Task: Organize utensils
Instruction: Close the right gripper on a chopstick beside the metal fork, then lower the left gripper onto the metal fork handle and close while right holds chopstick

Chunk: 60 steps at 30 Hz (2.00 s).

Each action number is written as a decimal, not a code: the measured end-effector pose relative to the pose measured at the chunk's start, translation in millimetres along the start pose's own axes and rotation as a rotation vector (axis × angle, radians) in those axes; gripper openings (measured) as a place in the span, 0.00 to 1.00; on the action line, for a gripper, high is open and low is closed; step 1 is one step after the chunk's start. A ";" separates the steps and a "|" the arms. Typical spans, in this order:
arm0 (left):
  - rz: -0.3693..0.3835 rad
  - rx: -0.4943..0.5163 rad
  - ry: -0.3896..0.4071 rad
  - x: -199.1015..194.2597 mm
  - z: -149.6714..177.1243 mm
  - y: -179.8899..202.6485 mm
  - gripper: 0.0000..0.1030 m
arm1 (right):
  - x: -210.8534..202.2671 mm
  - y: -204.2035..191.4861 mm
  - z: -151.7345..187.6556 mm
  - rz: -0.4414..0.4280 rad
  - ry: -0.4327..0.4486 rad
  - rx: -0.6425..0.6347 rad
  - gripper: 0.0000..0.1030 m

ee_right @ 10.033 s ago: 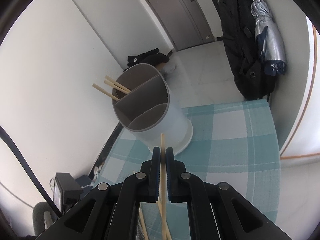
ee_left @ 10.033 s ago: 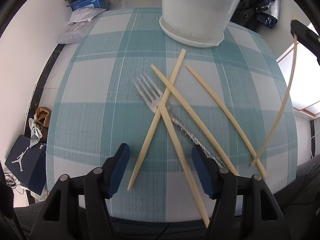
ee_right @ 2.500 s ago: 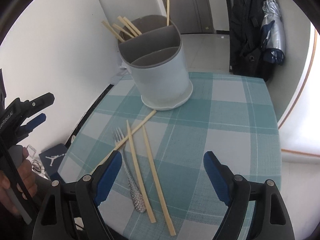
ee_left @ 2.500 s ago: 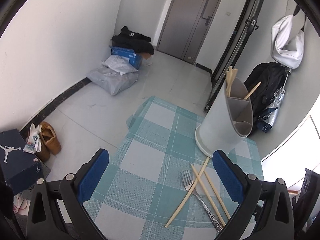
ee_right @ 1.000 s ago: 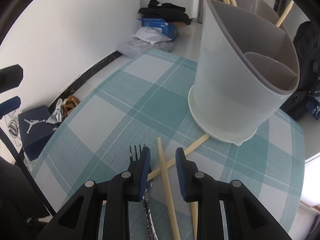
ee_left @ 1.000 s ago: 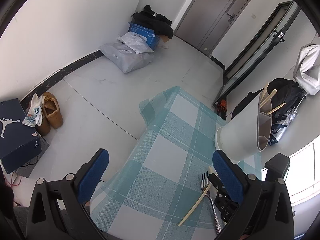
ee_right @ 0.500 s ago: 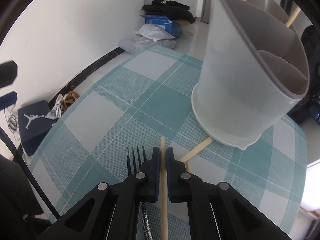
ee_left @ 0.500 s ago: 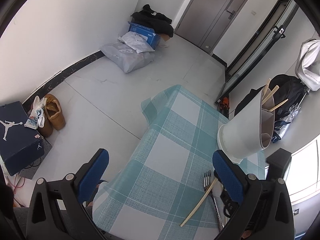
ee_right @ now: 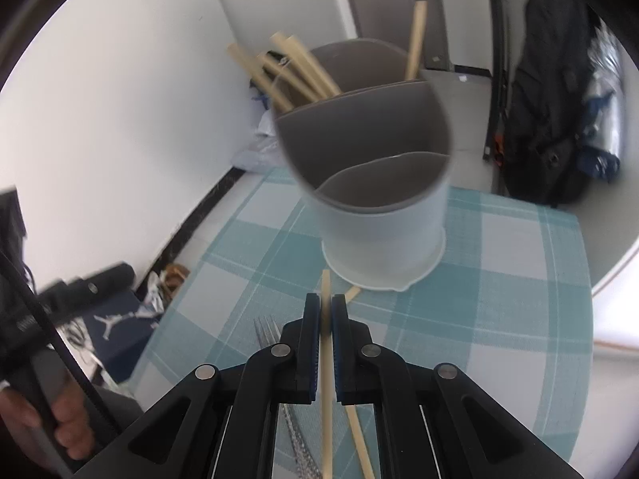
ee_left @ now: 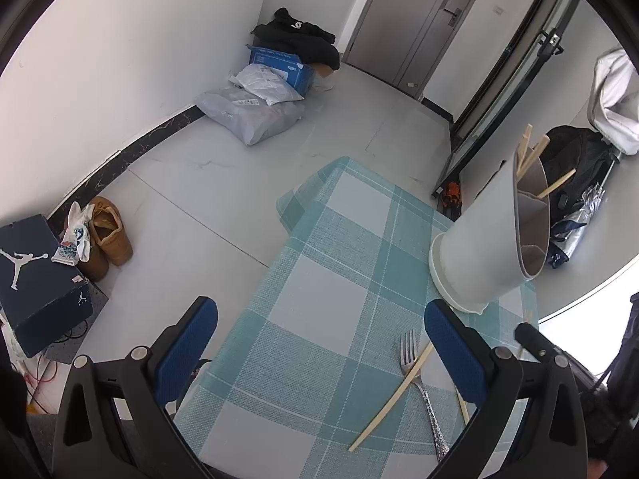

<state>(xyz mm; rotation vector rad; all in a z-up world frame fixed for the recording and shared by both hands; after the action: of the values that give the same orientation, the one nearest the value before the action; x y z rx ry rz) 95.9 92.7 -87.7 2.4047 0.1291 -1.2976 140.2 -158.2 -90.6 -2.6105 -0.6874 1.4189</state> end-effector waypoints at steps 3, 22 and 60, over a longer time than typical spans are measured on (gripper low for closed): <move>0.010 0.033 -0.030 7.5 4.7 8.2 0.99 | -13.6 17.4 2.1 -0.031 0.020 0.069 0.05; 0.078 0.126 -0.229 55.4 24.2 42.6 0.96 | -48.6 82.6 25.1 -0.158 0.114 0.241 0.05; 0.088 0.147 -0.259 77.0 14.7 68.7 0.00 | -39.3 83.2 20.3 -0.171 0.092 0.219 0.05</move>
<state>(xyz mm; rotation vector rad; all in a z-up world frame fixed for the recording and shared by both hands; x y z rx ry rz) 146.2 15.8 -137.1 2.3040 -0.1481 -1.6110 133.8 -252.1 -95.6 -2.3717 -0.6825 1.2408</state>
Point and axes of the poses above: each gripper's, at about its wrist camera, not at the fingertips, and x roughly the way its jaws point, y to its right, z to its underside, the point moved 1 cm from there along x, roughly the way its jaws point, and after that the axes turned 4 degrees about -y, right-handed, at the moved point
